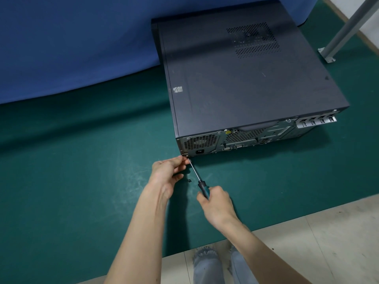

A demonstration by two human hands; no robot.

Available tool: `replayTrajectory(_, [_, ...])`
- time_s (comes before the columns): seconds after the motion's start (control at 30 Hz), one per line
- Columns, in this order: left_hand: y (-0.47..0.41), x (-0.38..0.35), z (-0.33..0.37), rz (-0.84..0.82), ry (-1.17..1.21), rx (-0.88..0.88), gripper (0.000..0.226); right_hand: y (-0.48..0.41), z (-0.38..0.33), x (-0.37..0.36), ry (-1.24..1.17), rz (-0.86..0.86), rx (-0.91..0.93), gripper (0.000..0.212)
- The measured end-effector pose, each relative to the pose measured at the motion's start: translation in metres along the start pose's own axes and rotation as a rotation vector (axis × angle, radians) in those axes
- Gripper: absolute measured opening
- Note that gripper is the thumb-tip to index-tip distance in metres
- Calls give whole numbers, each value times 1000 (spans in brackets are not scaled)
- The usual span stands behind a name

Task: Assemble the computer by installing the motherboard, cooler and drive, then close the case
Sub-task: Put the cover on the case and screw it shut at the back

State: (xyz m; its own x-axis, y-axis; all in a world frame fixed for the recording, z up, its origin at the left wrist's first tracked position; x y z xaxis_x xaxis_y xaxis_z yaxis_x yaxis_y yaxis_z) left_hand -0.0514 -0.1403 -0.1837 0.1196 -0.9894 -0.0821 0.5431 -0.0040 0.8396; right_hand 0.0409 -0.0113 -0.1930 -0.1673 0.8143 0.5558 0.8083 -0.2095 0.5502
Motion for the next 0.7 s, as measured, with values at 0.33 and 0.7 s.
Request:
replayTrajectory(0.33, [6,-11,-6,0,-68,-133,11,6,4,-26,-694,-242,-191,28])
replayTrajectory(0.7, [14,-23,-4,75,6,-216,21,3,3,-10,-373,45,-106,36])
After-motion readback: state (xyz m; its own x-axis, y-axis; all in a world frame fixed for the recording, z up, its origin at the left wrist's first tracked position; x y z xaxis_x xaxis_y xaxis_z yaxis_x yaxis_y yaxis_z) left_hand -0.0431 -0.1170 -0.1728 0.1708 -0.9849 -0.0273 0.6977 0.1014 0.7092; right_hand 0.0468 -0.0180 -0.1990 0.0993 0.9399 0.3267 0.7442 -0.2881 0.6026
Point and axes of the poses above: each hand's wrist, its own y-axis away from the middle knuckle, its own x-axis out of the back of the hand, z = x × y, the point moved 6 cm from there along -y, towards the middle knuckle, and after that the axes turned 7 degrees about x, right-handed, at the moved point
